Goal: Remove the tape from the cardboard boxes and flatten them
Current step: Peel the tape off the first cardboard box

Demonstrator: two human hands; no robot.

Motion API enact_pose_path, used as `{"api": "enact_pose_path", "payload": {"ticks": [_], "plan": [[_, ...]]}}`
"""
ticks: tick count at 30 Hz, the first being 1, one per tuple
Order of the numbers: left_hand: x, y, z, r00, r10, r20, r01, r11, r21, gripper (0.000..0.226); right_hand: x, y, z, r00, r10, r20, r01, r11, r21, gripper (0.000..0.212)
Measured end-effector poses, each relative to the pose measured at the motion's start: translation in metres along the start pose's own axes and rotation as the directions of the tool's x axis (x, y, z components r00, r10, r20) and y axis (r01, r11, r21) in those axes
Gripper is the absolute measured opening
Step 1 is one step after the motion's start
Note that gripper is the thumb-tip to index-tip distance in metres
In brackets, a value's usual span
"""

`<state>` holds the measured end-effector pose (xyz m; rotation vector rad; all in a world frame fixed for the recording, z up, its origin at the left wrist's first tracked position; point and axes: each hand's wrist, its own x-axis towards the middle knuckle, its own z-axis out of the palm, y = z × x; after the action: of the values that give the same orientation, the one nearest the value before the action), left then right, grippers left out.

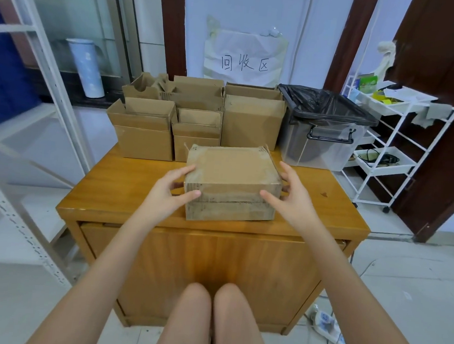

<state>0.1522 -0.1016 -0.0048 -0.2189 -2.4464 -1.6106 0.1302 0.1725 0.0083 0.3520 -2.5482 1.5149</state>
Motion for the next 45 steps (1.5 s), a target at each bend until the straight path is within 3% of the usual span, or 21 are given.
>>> {"api": "enact_pose_path", "payload": {"ticks": [6, 9, 12, 14, 16, 19, 23, 27, 30, 33, 37, 42, 45], "plan": [[0.012, 0.031, -0.007, 0.986, 0.077, -0.145, -0.073, 0.997, 0.036, 0.052, 0.024, -0.035, -0.019, 0.976, -0.084, -0.2, 0.086, 0.996, 0.005, 0.071], [0.023, 0.049, -0.012, 0.969, 0.084, -0.233, -0.085, 0.996, 0.007, 0.03, 0.04, -0.054, -0.028, 0.973, -0.09, -0.212, 0.105, 0.993, 0.058, 0.065], [0.03, 0.063, -0.006, 0.953, 0.047, -0.299, -0.058, 0.998, -0.026, 0.034, 0.05, -0.064, -0.029, 0.98, -0.101, -0.174, 0.11, 0.993, 0.046, 0.066], [0.035, 0.069, 0.002, 0.943, -0.021, -0.331, -0.007, 0.997, -0.082, 0.033, 0.048, -0.069, -0.025, 0.971, -0.185, -0.155, 0.167, 0.979, -0.119, 0.066], [0.04, 0.069, 0.009, 0.933, -0.08, -0.351, 0.037, 0.991, -0.128, 0.032, 0.037, -0.074, -0.016, 0.926, -0.345, -0.151, 0.279, 0.898, -0.34, 0.062], [0.044, 0.065, 0.019, 0.914, -0.147, -0.378, 0.083, 0.98, -0.182, 0.034, 0.021, -0.076, 0.001, 0.844, -0.526, -0.106, 0.422, 0.771, -0.477, 0.056], [0.043, 0.06, 0.029, 0.895, -0.216, -0.391, 0.128, 0.963, -0.239, 0.031, 0.013, -0.068, 0.02, 0.847, -0.528, -0.064, 0.42, 0.737, -0.53, 0.063], [0.04, 0.062, 0.034, 0.889, -0.173, -0.424, 0.087, 0.973, -0.215, 0.027, 0.013, -0.064, 0.022, 0.865, -0.501, -0.027, 0.418, 0.749, -0.513, 0.069], [0.037, 0.064, 0.037, 0.908, -0.091, -0.41, 0.057, 0.994, -0.094, 0.028, 0.017, -0.065, 0.017, 0.881, -0.472, 0.026, 0.414, 0.745, -0.523, 0.073], [0.036, 0.062, 0.04, 0.923, -0.001, -0.385, 0.028, 0.997, 0.066, 0.038, 0.022, -0.06, 0.012, 0.899, -0.439, 0.001, 0.391, 0.8, -0.455, 0.056], [0.034, 0.049, 0.049, 0.979, 0.091, -0.183, -0.038, 0.96, 0.277, 0.044, 0.033, -0.04, -0.002, 0.93, -0.361, 0.067, 0.359, 0.856, -0.371, 0.046], [0.032, 0.035, 0.059, 0.997, 0.068, -0.034, -0.057, 0.967, 0.247, 0.048, 0.039, -0.016, -0.012, 0.939, -0.322, 0.119, 0.342, 0.907, -0.246, 0.038], [0.035, 0.038, 0.059, 0.999, 0.03, 0.034, -0.038, 0.965, 0.258, 0.052, 0.045, -0.011, -0.015, 0.937, -0.319, 0.144, 0.348, 0.888, -0.299, 0.039]]}}
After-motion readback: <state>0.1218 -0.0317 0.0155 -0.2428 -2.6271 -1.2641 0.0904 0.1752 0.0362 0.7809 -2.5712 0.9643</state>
